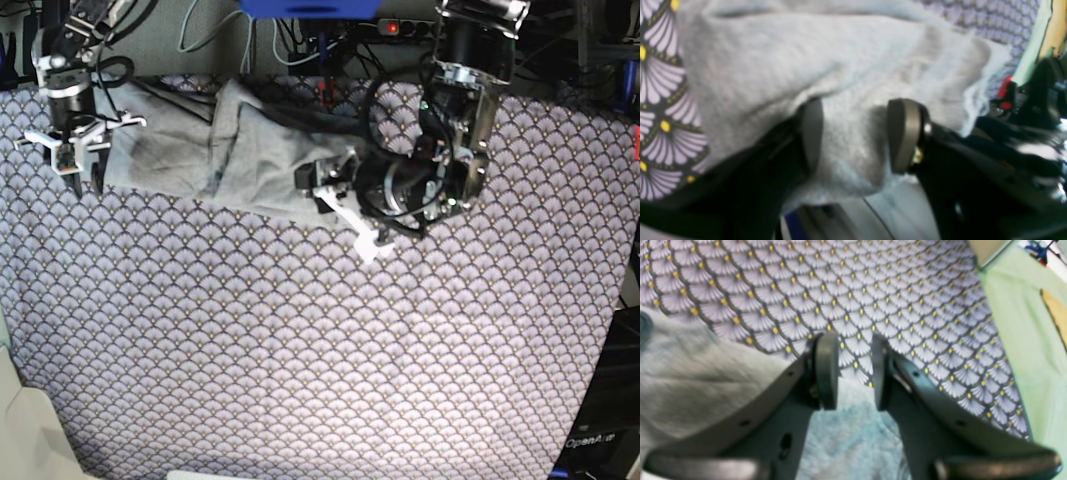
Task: Fold the T-shirt properly
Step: 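Fold the shirt end over the shirt toward the right gripper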
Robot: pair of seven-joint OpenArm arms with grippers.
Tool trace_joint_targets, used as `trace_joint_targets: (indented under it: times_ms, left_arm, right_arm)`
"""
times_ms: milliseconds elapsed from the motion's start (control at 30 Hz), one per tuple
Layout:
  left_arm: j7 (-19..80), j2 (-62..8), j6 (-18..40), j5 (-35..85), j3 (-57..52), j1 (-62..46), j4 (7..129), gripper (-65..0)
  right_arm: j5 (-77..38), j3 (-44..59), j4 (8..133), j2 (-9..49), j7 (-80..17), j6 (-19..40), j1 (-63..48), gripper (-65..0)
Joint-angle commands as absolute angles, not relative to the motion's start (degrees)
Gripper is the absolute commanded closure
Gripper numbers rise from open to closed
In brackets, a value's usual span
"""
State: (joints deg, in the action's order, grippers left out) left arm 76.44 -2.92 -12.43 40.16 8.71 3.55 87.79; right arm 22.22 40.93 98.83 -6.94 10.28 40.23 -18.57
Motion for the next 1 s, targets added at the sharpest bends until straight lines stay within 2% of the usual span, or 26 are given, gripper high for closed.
trace_joint_targets:
  times_ms: [0,300,467,633,733,967]
  left_arm:
    - [76.1,-2.9,-12.4,41.0,8.7,4.9,88.0,-31.1]
    - [75.1,-5.7,-12.4,41.2,8.7,5.1,85.5,-31.1]
    - [75.1,-5.1,-12.4,41.5,8.5,5.3,85.9,-31.1]
    - [75.0,-5.4,-12.4,41.2,8.5,6.3,85.4,-31.1]
    - [75.0,-6.0,-12.4,40.9,8.5,6.4,85.4,-31.2]
    - [74.9,-7.6,-12.4,41.0,7.7,6.5,85.4,-31.2]
  right_arm:
    - [21.2,40.8,100.7,-6.5,11.8,40.0,-19.6,-18.3]
    - [17.6,41.0,101.5,-7.3,10.9,40.0,-20.7,-9.2]
    - [17.5,41.3,101.4,-7.3,4.3,40.0,-20.5,-9.5]
    - [17.5,45.9,101.4,-7.2,-2.9,40.0,-16.3,-9.8]
    - [17.5,47.7,101.4,-6.8,-6.8,40.0,-13.8,-13.7]
    - [17.4,48.3,101.5,-5.1,-15.3,40.0,-12.8,-31.3]
